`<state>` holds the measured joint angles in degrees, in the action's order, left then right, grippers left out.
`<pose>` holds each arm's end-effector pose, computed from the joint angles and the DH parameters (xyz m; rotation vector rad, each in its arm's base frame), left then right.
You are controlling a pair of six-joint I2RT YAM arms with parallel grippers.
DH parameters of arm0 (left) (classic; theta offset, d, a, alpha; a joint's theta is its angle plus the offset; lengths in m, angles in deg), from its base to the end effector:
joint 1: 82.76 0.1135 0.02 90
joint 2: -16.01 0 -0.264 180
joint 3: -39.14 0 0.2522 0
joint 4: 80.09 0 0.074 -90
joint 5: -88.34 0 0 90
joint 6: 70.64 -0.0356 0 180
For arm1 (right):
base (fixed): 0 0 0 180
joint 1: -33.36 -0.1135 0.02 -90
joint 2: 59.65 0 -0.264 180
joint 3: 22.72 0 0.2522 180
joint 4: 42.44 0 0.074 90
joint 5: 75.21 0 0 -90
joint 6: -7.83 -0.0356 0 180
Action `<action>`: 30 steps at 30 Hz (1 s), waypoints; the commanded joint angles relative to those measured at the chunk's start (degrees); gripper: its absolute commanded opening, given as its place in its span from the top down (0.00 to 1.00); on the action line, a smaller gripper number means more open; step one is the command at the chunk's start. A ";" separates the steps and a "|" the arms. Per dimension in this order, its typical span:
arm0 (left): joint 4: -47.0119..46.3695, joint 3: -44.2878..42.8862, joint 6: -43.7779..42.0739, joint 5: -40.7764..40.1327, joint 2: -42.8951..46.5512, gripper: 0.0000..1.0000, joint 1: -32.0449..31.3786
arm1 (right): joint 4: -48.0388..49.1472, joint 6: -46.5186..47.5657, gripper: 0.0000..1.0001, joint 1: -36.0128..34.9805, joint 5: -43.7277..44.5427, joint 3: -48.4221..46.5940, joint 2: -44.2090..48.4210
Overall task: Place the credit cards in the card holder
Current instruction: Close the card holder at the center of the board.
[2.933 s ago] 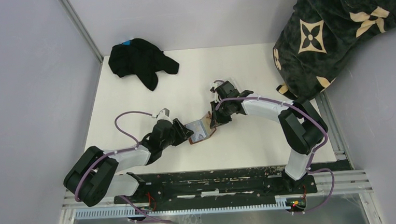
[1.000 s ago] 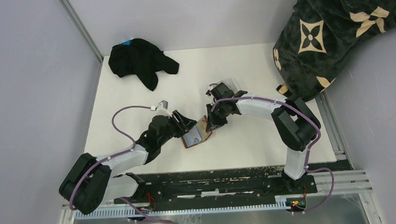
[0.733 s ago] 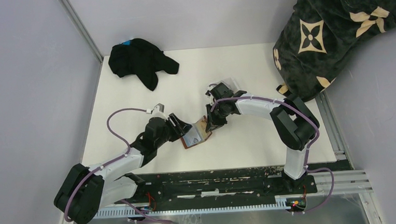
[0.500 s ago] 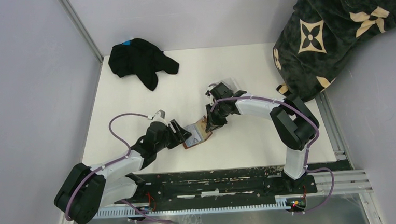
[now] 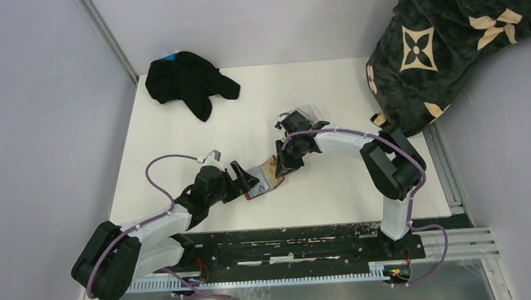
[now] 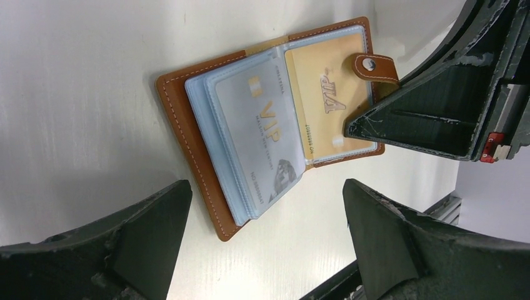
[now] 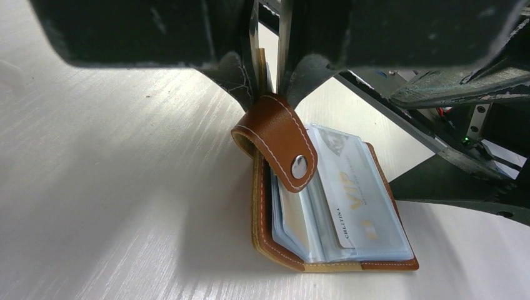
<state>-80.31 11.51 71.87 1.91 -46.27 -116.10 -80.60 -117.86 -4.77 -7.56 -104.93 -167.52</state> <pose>0.1617 -0.1090 0.1419 -0.3490 2.2954 -0.8860 0.2870 0.2425 0.1596 -0.1939 2.8815 0.8586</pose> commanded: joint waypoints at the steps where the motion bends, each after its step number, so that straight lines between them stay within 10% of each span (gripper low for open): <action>1: -2.24 1.29 2.25 0.38 -2.31 0.01 0.11 | -0.89 1.04 0.82 -0.20 0.36 -1.95 -1.11; 30: -31.40 -0.45 8.05 5.08 -9.13 0.06 0.03 | -2.43 1.17 0.84 -0.25 0.97 -1.91 -1.46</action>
<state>-101.88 15.03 76.77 1.98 -55.65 -115.51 -83.27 -117.02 -4.02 -6.97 -106.39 -168.16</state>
